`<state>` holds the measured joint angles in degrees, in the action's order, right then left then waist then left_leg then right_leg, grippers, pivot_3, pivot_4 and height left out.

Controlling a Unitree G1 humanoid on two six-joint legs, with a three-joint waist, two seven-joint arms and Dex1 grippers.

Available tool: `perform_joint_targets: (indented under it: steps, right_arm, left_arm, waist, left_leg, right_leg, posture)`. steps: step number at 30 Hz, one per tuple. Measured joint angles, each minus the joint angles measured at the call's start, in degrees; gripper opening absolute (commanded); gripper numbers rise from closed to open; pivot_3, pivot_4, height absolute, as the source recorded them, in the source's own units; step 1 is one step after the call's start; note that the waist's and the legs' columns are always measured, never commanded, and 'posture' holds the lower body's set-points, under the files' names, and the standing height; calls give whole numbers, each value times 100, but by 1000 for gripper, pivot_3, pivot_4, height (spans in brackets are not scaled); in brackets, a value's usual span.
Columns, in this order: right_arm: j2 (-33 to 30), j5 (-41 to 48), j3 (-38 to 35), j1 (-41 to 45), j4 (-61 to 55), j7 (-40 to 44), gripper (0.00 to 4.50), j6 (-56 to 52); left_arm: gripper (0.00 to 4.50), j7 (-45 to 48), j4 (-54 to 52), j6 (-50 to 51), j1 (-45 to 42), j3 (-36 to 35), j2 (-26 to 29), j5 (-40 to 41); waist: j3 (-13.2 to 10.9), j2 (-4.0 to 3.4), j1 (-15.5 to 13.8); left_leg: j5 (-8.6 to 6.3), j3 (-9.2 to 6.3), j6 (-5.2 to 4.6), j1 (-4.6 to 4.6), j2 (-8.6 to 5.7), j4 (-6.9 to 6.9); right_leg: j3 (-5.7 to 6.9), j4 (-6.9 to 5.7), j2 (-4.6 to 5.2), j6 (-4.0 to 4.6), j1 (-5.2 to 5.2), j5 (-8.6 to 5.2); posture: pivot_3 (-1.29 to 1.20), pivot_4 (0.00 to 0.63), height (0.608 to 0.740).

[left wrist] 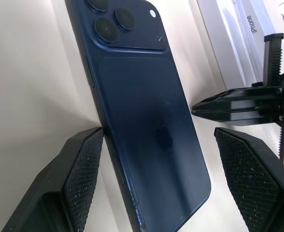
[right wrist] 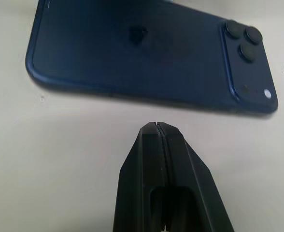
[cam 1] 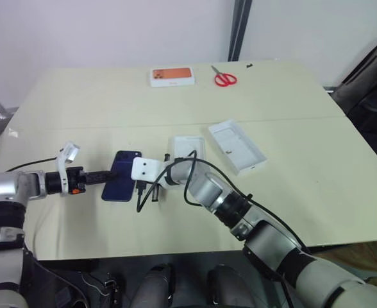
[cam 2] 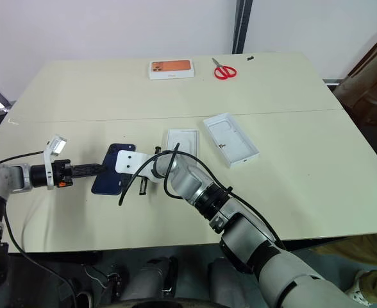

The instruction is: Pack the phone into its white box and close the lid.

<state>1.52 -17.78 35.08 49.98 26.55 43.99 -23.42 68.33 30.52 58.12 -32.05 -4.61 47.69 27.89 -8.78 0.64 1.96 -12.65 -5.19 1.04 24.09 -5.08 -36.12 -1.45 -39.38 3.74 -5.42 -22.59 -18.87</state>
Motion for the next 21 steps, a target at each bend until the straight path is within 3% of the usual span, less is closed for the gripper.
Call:
perform_joint_targets:
  steps: [21]
  right_arm:
    - [-95,-124,1,2,99,37,25,58]
  left_arm:
    - [3886,-381,-463,404,-138,-33,-806,-92]
  waist:
    - [59,-48,-139]
  left_leg:
    - [-18,-2,-30,-35,-11,1]
  right_leg:
    - [-2,1,7,0,37,0]
  posture:
    - [0,150,734]
